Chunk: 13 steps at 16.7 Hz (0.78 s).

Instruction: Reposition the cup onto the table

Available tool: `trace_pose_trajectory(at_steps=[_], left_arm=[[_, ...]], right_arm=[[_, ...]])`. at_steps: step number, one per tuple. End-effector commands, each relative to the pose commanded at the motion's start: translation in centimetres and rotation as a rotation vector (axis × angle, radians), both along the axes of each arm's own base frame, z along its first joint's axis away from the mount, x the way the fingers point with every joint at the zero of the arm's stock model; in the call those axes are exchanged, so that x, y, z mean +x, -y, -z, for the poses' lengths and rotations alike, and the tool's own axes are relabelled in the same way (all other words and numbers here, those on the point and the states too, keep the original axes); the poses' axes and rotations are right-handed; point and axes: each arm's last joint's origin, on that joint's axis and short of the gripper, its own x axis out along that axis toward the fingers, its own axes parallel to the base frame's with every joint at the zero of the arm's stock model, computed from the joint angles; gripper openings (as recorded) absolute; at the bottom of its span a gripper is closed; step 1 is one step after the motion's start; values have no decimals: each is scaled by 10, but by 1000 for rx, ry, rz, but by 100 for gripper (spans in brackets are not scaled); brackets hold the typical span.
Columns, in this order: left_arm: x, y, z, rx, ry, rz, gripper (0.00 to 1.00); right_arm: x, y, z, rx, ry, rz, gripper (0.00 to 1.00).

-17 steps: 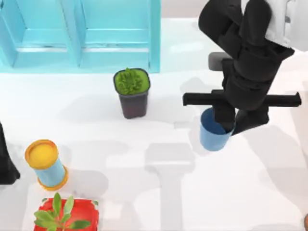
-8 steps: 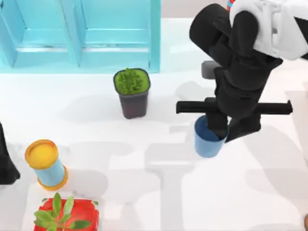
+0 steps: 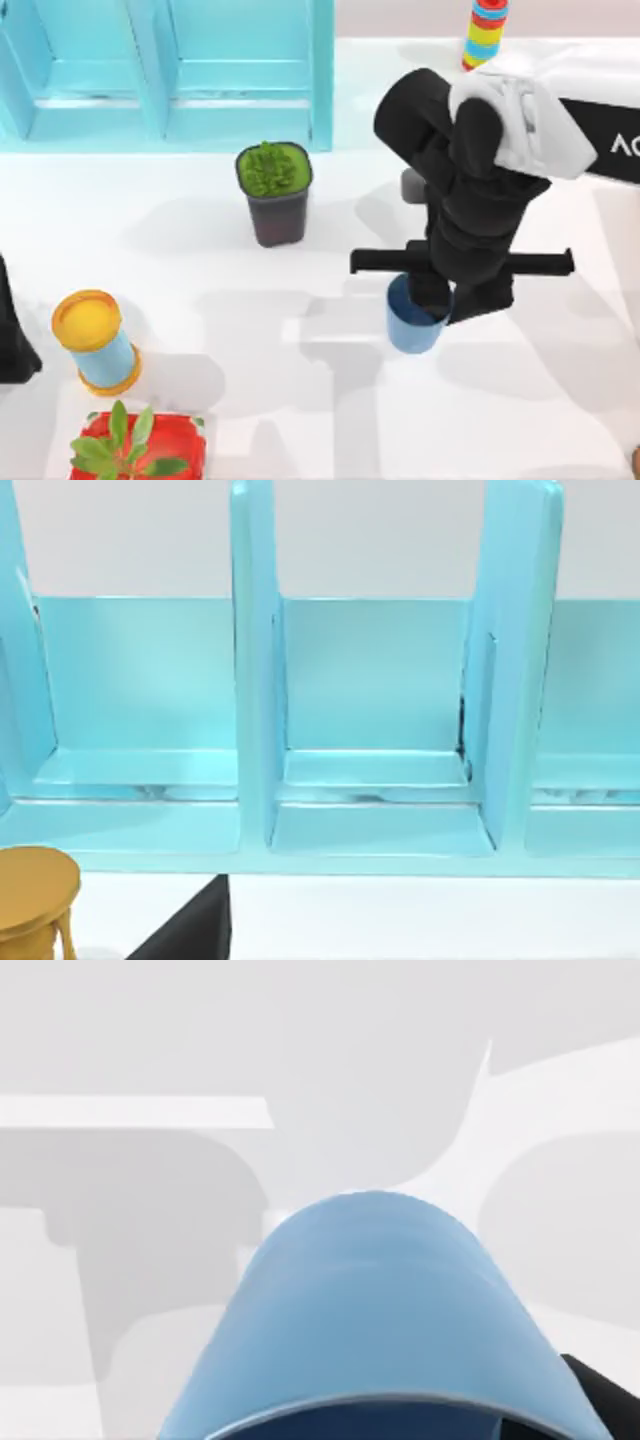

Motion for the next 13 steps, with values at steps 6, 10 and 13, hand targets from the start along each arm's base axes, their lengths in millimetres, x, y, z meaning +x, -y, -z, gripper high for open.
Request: trace_pose_trajectory(at_steps=[6, 10, 13], left_arm=[[0, 0, 0, 0, 0, 0, 100], [0, 0, 0, 0, 0, 0, 100], [0, 0, 0, 0, 0, 0, 100]], right_arm=[[0, 0, 0, 0, 0, 0, 30], [0, 0, 0, 0, 0, 0, 60], [0, 0, 0, 0, 0, 0, 83]])
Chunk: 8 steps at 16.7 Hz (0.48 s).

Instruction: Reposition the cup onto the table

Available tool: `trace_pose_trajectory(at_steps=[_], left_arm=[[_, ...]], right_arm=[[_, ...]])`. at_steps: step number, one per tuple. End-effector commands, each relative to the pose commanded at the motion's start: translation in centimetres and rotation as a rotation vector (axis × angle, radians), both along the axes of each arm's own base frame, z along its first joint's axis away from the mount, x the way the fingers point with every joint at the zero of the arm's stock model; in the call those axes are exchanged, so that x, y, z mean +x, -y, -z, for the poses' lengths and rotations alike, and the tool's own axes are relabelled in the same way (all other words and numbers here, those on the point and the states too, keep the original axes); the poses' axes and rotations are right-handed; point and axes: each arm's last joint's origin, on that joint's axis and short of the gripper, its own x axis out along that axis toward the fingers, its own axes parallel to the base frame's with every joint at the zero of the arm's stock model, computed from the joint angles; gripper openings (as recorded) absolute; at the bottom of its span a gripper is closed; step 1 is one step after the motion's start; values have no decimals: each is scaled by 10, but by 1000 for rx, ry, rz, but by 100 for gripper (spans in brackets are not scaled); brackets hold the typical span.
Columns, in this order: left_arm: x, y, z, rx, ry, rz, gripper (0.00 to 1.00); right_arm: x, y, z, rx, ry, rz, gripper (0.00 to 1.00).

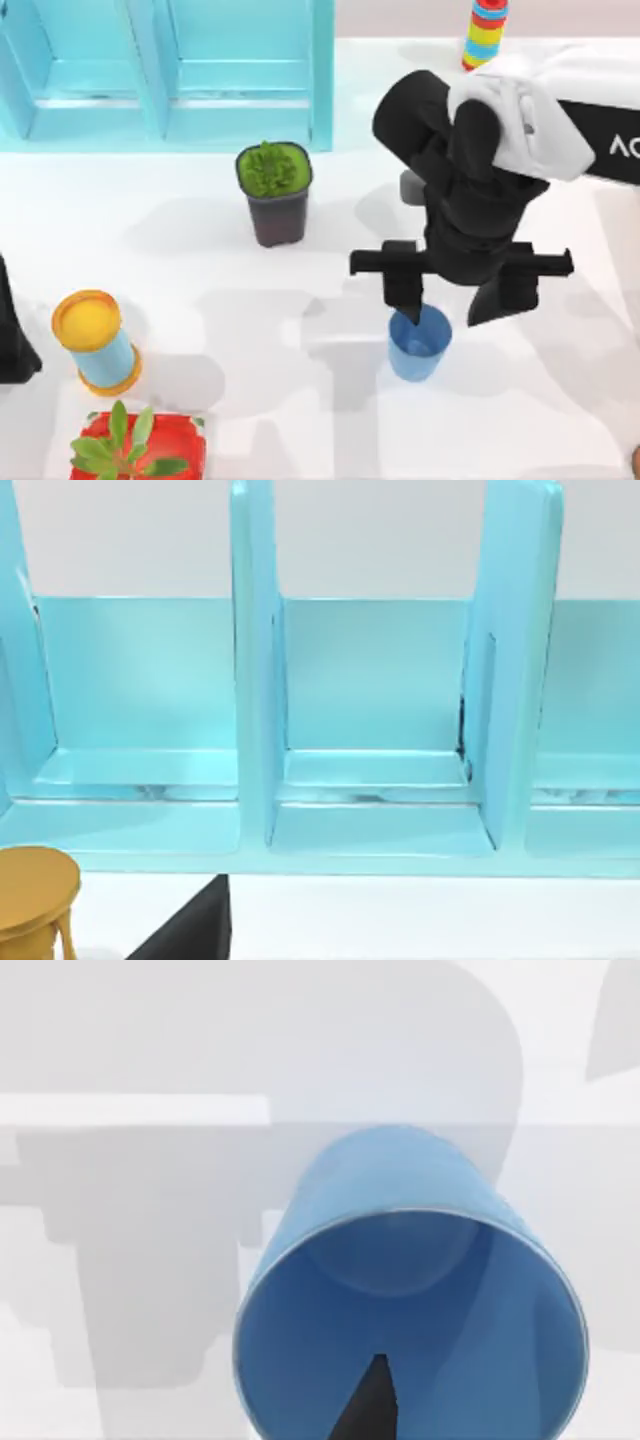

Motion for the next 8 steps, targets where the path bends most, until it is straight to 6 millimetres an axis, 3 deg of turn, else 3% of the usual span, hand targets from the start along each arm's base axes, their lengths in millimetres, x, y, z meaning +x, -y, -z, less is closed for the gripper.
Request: trace_pose_trajectory(at_steps=[2, 8], left_arm=[[0, 0, 0, 0, 0, 0, 100], [0, 0, 0, 0, 0, 0, 100]], right_arm=[[0, 0, 0, 0, 0, 0, 98], [0, 0, 0, 0, 0, 0, 100]])
